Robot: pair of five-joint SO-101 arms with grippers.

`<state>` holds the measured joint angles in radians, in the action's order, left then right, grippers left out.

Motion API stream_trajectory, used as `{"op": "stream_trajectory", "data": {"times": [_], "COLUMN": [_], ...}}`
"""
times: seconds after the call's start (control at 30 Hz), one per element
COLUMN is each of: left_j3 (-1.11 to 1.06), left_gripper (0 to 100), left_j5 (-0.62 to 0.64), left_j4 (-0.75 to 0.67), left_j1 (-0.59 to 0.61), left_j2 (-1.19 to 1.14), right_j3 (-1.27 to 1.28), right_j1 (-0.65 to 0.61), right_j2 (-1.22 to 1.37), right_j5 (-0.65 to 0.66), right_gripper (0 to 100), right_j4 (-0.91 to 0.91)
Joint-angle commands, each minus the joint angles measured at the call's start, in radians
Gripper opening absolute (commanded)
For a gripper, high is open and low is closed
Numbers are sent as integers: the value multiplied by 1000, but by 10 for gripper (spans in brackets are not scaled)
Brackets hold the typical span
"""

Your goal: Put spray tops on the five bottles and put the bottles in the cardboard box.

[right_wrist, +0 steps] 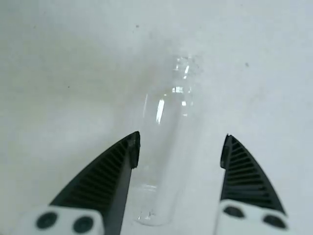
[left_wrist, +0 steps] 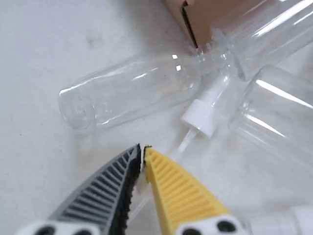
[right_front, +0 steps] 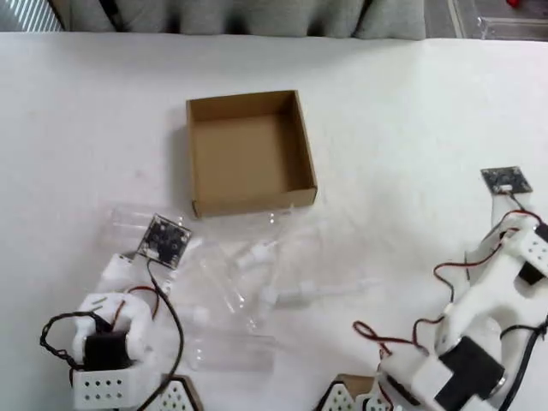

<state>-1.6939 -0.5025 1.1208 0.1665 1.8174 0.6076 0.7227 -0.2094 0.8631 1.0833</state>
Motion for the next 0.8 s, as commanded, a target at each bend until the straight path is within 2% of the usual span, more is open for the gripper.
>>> {"op": "stream_trajectory", "data": {"times": [0.0,0.27,0.43,0.57,0.77], "left_j3": [2,2,2,2,2], "left_gripper": [24,24,24,24,24], "left_j5": [-9,-9,-9,-9,-9], "left_j4": [-31,-31,-29,-29,-29], "left_j1": [-13,-13,-13,-13,-7], "left_j2": [5,5,5,5,5], "right_j3": [44,78,81,81,81], "right_j1": [13,5,5,2,-41], "right_j2": [-125,-162,-160,-160,-160], "right_j5": [12,-87,-98,-201,-216], "right_gripper": [231,231,231,231,231], "right_j4": [8,-87,-82,-82,-53]}}
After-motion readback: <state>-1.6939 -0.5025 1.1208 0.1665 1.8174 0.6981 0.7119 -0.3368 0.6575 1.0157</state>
